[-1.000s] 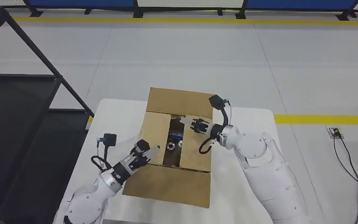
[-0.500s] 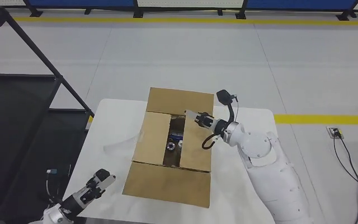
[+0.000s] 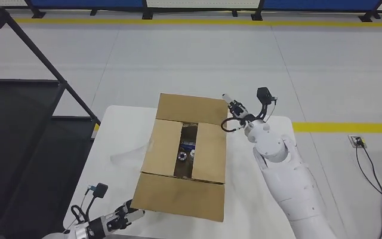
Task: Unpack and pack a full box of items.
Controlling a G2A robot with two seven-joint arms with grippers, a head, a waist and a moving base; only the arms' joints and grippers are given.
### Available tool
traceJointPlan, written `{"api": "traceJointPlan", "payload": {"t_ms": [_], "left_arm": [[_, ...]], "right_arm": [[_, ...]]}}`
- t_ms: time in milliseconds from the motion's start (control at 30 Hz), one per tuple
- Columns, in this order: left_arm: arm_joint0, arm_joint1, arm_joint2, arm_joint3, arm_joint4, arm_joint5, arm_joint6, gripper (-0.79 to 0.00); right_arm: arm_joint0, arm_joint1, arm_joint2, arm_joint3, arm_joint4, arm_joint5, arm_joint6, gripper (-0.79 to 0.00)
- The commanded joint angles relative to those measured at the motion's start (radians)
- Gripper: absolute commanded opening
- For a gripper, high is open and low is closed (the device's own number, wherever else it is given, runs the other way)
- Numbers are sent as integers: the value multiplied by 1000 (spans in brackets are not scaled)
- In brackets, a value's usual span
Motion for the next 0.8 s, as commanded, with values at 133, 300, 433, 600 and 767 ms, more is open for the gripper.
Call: {"api": "traceJointPlan", "payload": {"t_ms": [133,300,433,600,767], "left_arm": [[-5,9,24,-17,-52,-16,-11,0],[-8,15,40,-48,-82,-18,3,0],[-17,20,49,-83,-86,-8,28,0],[-33,25,63,-115,-115,22,61,0],[-65,28,86,-139,-120,67,114,0]], "right_arm": [[93,-24,-58,198,17,-38,-6,0],[152,-38,-70,319,85,-137,42,0],[183,-40,-54,377,138,-218,86,0],[191,-34,-24,394,196,-295,146,0],[190,-21,10,385,230,-346,211,0]]}}
